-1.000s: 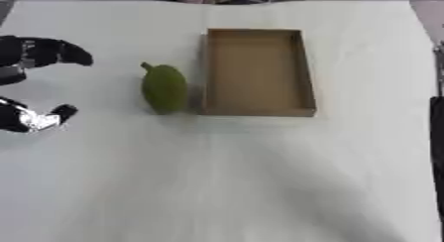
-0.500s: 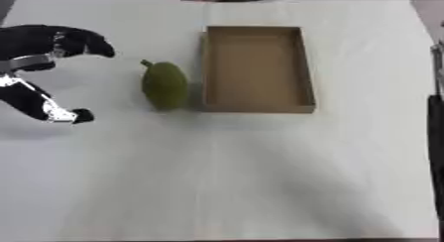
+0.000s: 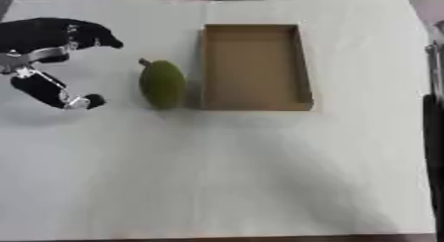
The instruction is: Pick up objects on the table and place them in the box.
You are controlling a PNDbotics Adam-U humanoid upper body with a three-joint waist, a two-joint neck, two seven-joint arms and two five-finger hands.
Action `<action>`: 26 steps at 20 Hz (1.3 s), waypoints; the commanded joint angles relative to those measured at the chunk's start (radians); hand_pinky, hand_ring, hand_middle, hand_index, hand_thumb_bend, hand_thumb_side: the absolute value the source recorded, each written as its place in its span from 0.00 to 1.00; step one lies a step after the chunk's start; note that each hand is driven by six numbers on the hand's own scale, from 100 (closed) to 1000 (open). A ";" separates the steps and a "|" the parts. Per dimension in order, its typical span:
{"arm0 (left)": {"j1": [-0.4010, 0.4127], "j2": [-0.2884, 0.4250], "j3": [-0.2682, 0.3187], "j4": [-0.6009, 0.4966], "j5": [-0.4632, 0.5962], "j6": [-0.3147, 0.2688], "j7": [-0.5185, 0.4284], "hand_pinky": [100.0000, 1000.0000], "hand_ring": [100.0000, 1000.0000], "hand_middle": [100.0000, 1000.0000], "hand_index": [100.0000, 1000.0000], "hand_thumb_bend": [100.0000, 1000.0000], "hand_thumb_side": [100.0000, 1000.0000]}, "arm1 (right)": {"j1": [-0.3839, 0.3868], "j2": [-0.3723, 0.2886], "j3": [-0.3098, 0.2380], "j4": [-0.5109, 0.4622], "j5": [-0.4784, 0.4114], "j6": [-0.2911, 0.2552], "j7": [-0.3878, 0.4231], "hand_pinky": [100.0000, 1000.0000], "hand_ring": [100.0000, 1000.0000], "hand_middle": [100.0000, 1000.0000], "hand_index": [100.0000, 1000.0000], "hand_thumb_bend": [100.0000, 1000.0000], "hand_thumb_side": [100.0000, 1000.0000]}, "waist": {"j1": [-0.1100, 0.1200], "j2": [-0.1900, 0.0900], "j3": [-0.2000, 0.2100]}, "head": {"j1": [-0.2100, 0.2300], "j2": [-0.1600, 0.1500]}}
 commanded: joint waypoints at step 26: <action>-0.069 -0.162 0.066 0.088 -0.104 -0.006 -0.088 0.97 0.99 0.88 0.98 0.28 0.35 | -0.020 0.005 -0.006 -0.016 -0.009 0.002 -0.005 0.64 0.24 0.53 0.69 0.00 0.50 | -0.006 -0.023 -0.015 | 0.001 -0.010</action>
